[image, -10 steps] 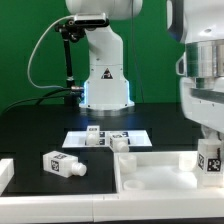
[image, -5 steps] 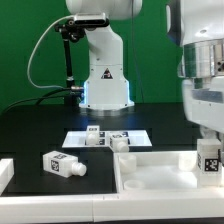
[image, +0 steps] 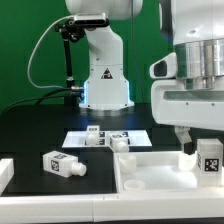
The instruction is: Assemble one leg
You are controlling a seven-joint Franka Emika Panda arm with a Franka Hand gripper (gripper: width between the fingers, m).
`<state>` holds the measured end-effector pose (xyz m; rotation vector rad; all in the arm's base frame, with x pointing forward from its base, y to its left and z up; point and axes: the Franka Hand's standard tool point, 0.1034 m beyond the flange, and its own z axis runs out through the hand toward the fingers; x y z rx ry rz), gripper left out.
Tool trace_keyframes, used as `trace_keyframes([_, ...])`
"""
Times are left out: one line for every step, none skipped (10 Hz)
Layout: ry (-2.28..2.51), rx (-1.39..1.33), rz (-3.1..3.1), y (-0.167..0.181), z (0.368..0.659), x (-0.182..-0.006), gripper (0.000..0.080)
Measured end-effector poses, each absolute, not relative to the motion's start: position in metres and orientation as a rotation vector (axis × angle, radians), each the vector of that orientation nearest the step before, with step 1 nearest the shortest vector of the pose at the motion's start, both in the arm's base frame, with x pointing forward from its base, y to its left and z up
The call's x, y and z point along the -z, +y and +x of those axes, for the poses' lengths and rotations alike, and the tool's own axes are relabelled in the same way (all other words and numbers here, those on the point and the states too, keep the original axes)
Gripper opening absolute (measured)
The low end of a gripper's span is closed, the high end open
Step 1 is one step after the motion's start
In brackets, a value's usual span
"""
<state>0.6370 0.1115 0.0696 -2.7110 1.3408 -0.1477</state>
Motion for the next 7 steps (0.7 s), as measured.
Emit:
trace_keyframes([1.253, 0.154, -2.758, 0.1108, 0.6371, -0.0695, 0.0649])
trace_keyframes([1.182, 0.161, -2.798, 0.1108, 0.6373, -0.0698, 0.0649])
trace_keyframes([0.757, 0.164, -3.007, 0.1139, 0.6412, -0.0756, 0.0649])
trace_keyframes([0.673, 0.164, -3.030, 0.1163, 0.6456, -0.0786, 0.0649])
trace_keyframes([0.763, 0.164, -3.005, 0.1148, 0.6447, -0.0770, 0.0621])
trace_keyframes([0.850, 0.161, -2.977, 0.1151, 0.6446, -0.0769, 0.0621])
trace_keyframes([0.959, 0.159, -2.940, 0.1151, 0.6446, -0.0769, 0.0442])
